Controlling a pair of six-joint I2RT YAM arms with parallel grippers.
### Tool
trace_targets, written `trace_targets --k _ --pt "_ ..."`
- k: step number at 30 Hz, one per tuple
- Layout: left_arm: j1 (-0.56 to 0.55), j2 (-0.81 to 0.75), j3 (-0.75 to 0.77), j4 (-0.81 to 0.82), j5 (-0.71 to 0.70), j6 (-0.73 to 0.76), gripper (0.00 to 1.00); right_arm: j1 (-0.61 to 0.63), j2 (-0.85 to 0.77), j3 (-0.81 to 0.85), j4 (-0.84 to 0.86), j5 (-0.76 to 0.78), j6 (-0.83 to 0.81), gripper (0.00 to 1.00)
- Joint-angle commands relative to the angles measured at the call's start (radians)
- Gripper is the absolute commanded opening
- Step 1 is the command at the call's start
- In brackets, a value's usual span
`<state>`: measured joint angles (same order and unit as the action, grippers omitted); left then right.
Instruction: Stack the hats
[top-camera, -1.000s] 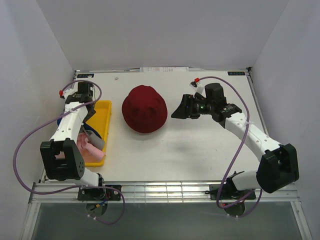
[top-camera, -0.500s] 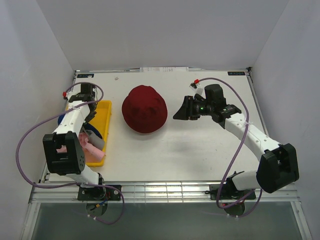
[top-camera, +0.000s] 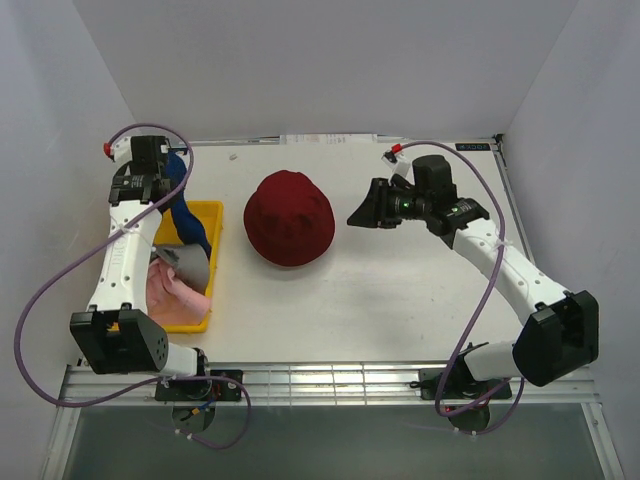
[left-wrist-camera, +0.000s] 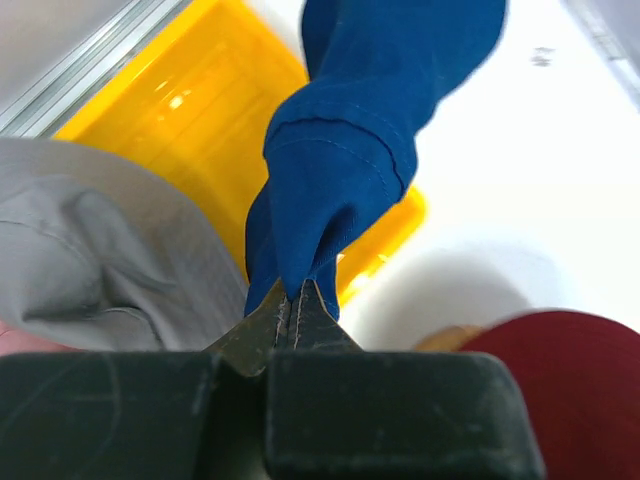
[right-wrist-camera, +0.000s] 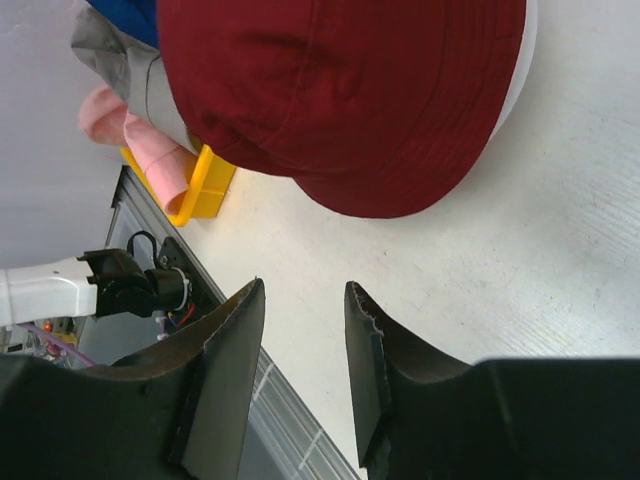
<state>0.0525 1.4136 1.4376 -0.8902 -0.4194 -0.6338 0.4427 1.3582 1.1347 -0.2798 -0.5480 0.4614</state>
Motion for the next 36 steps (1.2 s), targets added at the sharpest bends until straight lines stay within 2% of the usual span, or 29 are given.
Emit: trace_targets --k 1,7,11,15,19,21,25,28,29,33,36 --pt "0.004 -0.064 0.081 -0.013 0.092 0.045 0.0 -0.001 0.001 0.091 -0.018 0.006 0.0 0.43" --pt "0.004 -0.064 0.248 -0.029 0.209 0.069 0.0 -0.001 0.05 0.172 -0.013 -0.018 0.022 0.44" --pt "0.004 -0.042 0.362 -0.003 0.402 0.092 0.0 -0.001 0.079 0.215 0.065 -0.072 0.054 0.45" --pt "0.004 -0.007 0.498 -0.003 0.595 0.088 0.0 0.001 0.127 0.305 0.12 -0.128 0.082 0.52" --pt "0.004 -0.018 0.517 0.056 0.753 0.039 0.0 0.001 0.15 0.352 0.192 -0.168 0.125 0.58" --pt "0.004 -0.041 0.506 0.123 0.819 -0.012 0.0 0.002 0.157 0.364 0.226 -0.187 0.158 0.62" --pt "0.004 -0.076 0.445 0.311 1.048 -0.124 0.0 0.001 0.194 0.404 0.33 -0.219 0.236 0.66" --pt "0.004 -0.085 0.376 0.499 1.168 -0.22 0.0 0.001 0.216 0.402 0.448 -0.239 0.351 0.72" --pt "0.003 -0.085 0.333 0.616 1.248 -0.249 0.0 0.001 0.222 0.396 0.483 -0.25 0.384 0.73" --pt "-0.003 -0.081 0.271 0.836 1.35 -0.389 0.0 0.001 0.255 0.366 0.671 -0.248 0.572 0.81" --pt "-0.013 -0.064 0.258 0.982 1.398 -0.48 0.0 0.001 0.286 0.373 0.778 -0.242 0.638 0.86"
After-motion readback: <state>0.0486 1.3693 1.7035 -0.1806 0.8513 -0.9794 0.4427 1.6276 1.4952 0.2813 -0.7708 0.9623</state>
